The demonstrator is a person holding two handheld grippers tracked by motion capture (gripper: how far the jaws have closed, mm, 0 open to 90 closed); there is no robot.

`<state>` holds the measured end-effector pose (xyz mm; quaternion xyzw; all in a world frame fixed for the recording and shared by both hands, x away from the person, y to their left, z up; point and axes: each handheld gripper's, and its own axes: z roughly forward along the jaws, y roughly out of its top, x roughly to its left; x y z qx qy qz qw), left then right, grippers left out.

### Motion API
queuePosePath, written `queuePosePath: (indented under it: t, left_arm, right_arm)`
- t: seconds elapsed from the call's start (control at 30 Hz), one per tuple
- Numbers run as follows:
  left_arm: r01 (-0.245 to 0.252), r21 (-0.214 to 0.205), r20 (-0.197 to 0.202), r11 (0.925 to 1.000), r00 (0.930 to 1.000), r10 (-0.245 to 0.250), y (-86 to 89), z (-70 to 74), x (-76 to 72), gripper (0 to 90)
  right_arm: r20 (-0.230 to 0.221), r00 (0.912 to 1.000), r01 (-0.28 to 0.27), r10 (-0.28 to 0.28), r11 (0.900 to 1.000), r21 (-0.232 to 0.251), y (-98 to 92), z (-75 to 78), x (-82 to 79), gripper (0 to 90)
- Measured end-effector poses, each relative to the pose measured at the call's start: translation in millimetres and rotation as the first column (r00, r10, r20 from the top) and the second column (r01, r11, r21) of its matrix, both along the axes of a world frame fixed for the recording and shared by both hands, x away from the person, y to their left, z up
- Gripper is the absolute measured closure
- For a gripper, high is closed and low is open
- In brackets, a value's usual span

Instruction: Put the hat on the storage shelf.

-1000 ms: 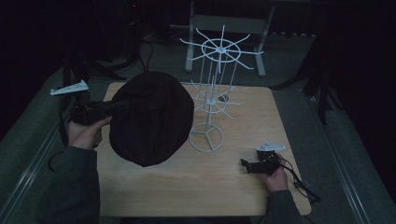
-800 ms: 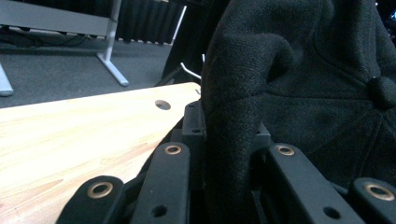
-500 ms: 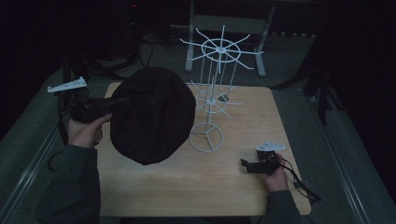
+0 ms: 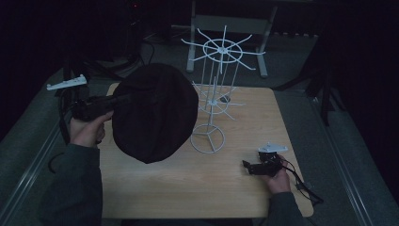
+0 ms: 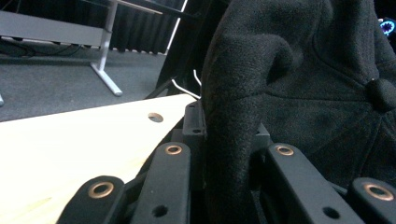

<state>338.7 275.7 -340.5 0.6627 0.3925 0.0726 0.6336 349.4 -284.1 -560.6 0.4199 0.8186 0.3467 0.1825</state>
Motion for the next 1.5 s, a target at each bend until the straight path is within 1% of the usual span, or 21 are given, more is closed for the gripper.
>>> queuePosePath:
  t: [0.07,0.17,0.33,0.43,0.8,0.83,0.97,1.2,1.27,1.3,1.5]
  left_arm:
    - [0.000,-0.003,0.000,1.0000,1.0000,0.000,0.5,0.2,0.3,78.4]
    - [-0.007,-0.022,0.006,0.9997,1.0000,0.007,1.1,1.8,0.3,78.4]
    - [-0.009,-0.023,0.011,0.9997,0.9999,0.009,0.7,4.6,0.1,78.4]
    - [-0.008,-0.034,0.016,0.9994,0.9998,0.009,0.0,6.6,0.1,78.4]
    - [-0.007,-0.052,0.028,0.9986,0.9996,0.009,0.1,13.0,0.7,78.4]
    - [-0.006,-0.060,0.031,0.9982,0.9995,0.008,0.0,14.1,0.7,78.4]
    - [-0.005,-0.072,0.033,0.9974,0.9994,0.007,0.1,15.1,1.1,78.4]
    - [-0.010,-0.075,0.035,0.9971,0.9993,0.013,0.6,15.1,1.6,78.3]
    - [-0.012,-0.082,0.035,0.9965,0.9993,0.015,1.1,15.2,1.9,78.4]
    - [-0.013,-0.097,0.035,0.9952,0.9993,0.016,1.2,15.3,2.3,78.4]
    - [-0.014,-0.100,0.040,0.9949,0.9990,0.018,0.8,18.6,3.3,78.3]
  right_arm:
    - [0.000,1.0000,0.000,0.000,1.0000,0.000,0.0,0.0,0.0,13.2]
    - [0.000,1.0000,0.000,0.000,1.0000,0.000,0.0,0.0,0.0,13.2]
    - [0.000,1.0000,0.000,0.000,1.0000,0.000,0.0,0.0,0.0,13.2]
    - [0.000,1.0000,0.000,0.000,1.0000,0.000,0.0,0.0,0.0,13.2]
    - [0.000,1.0000,0.000,0.000,1.0000,0.000,0.0,0.0,0.0,13.2]
    - [0.000,1.0000,0.000,0.000,1.0000,0.000,0.0,0.0,0.0,13.2]
    - [0.000,1.0000,0.000,0.000,1.0000,0.000,0.0,0.0,0.0,13.2]
    - [0.000,1.0000,0.000,0.000,1.0000,0.000,0.0,0.0,0.0,13.2]
    - [0.000,1.0000,0.000,0.000,1.0000,0.000,0.0,0.0,0.0,13.2]
    - [0.000,1.0000,0.000,0.000,1.0000,0.000,0.0,0.0,0.0,13.2]
    - [0.000,1.0000,0.000,0.000,1.0000,0.000,0.0,0.0,0.0,13.2]
